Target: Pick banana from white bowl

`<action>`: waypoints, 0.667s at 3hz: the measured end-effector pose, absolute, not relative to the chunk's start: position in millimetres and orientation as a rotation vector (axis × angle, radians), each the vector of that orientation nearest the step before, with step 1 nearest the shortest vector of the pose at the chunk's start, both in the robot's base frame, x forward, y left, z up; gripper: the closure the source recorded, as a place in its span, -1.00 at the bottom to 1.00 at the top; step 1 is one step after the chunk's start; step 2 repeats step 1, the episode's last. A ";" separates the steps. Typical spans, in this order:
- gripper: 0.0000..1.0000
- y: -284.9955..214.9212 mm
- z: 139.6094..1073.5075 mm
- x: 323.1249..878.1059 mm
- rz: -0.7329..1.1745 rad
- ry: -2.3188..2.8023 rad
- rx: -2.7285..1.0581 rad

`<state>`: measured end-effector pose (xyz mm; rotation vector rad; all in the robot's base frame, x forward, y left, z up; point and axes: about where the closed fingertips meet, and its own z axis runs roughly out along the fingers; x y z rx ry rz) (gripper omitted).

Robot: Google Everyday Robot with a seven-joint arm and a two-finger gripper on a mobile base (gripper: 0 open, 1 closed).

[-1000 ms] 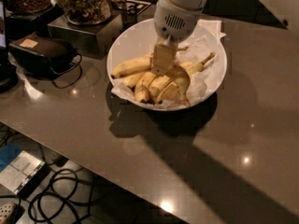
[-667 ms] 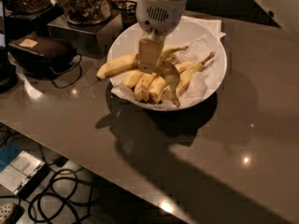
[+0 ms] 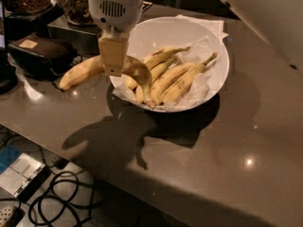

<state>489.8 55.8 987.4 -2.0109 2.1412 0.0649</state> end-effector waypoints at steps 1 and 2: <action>1.00 88.4 991.8 469.0 0.074 2.007 -2.143; 1.00 88.4 991.8 469.0 0.074 2.007 -2.143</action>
Offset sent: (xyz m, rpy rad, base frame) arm 0.0000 0.0000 0.0000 0.0000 0.0000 0.0000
